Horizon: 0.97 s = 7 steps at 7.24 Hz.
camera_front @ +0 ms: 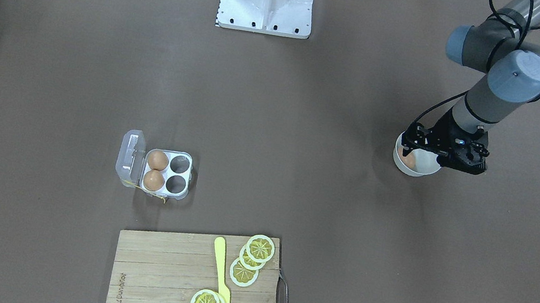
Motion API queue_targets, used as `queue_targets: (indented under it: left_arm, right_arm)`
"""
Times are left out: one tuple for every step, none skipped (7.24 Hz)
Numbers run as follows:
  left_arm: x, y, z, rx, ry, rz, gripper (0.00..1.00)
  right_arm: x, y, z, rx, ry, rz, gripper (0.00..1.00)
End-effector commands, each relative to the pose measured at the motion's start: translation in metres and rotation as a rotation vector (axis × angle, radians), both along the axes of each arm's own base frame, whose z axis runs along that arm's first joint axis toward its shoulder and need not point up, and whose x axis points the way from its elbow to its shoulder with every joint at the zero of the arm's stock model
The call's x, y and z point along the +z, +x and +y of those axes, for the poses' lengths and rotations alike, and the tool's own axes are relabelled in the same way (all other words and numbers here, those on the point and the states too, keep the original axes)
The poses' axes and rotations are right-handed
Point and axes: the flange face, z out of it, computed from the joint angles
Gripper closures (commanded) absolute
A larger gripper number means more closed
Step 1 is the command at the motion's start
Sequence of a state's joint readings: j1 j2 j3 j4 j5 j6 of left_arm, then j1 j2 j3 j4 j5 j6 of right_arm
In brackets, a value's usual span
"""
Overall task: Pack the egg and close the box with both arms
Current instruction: 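Move the left gripper over the white bowl toward the brown egg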
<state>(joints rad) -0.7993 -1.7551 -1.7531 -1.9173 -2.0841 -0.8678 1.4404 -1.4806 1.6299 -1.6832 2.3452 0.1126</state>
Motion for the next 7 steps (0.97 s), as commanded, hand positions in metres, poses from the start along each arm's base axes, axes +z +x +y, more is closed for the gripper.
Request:
queue_targets:
  left_arm:
    - [0.023, -0.011, 0.022, -0.004, -0.029, -0.012, 0.04]
    - [0.025, -0.022, 0.033, -0.024, -0.04, -0.004, 0.04]
    - [0.023, -0.026, 0.036, -0.046, -0.062, 0.0, 0.04]
    - [0.024, -0.026, 0.037, -0.061, -0.076, 0.0, 0.04]
    - [0.017, -0.028, 0.036, -0.088, -0.073, 0.003, 0.04]
    - [0.014, -0.025, 0.032, -0.117, -0.083, 0.0, 0.04]
    - [0.008, -0.023, 0.03, -0.147, -0.093, 0.005, 0.04]
  right_arm:
    - [0.002, 0.0, 0.001, -0.002, -0.002, 0.0, 0.0]
    - [0.002, 0.0, 0.001, 0.002, -0.006, 0.002, 0.0]
    - [0.002, 0.0, 0.001, 0.002, -0.006, 0.002, 0.0]
    - [0.002, 0.0, 0.001, 0.002, -0.006, 0.002, 0.0]
    - [0.002, 0.0, 0.001, 0.003, -0.007, 0.002, 0.0]
    - [0.002, 0.0, 0.001, 0.004, -0.008, 0.002, 0.0]
    - [0.003, 0.0, 0.002, 0.003, -0.009, 0.002, 0.0]
